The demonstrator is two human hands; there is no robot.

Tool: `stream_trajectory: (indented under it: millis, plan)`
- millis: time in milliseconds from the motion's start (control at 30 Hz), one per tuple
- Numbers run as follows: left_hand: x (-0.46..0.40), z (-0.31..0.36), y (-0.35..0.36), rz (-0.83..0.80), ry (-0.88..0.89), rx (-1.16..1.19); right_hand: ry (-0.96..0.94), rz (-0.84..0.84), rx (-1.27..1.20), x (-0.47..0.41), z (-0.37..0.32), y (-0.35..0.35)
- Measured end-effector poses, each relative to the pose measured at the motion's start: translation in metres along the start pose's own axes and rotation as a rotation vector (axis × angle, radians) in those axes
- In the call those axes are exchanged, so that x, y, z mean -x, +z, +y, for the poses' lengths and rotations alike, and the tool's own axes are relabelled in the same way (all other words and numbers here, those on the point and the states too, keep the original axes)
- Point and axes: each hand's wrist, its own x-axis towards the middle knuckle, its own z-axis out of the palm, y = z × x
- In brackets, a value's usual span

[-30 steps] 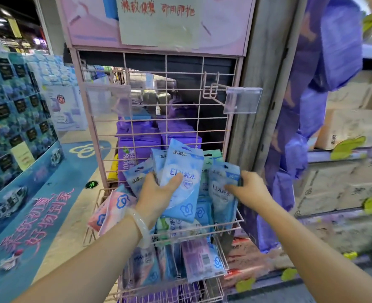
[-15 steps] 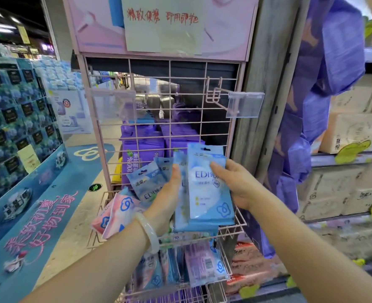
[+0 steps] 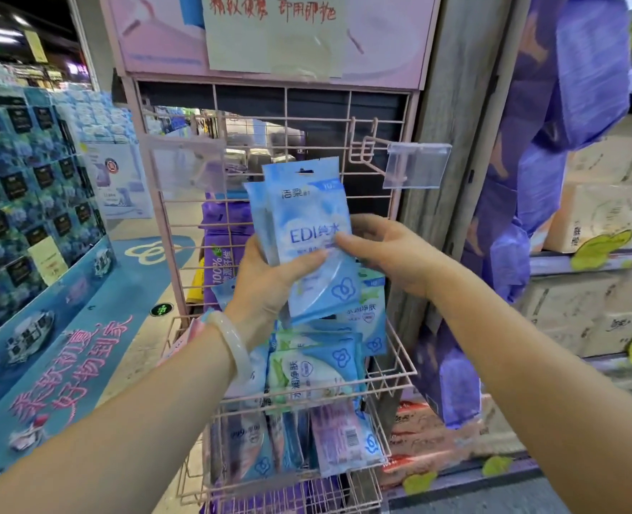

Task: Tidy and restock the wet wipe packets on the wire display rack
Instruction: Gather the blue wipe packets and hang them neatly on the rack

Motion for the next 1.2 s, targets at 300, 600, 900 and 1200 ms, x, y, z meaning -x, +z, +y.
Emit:
stream_trajectory:
  millis: [300, 600, 900, 1200]
  plan:
    - [0.002, -0.023, -0.035, 0.222, -0.192, 0.036, 0.502, -0.09, 0.388, 0.025, 0.099, 0.003]
    - [0.006, -0.004, -0.046, 0.211, -0.212, 0.024, 0.409, -0.147, 0.542, 0.019, 0.11, 0.02]
    - [0.018, 0.014, -0.073, 0.348, -0.198, 0.04, 0.24, -0.383, 1.113, -0.001, 0.094, 0.048]
    - [0.022, 0.02, -0.089, 0.39, -0.199, 0.058, 0.132, -0.28, 1.119, 0.004, 0.096, 0.047]
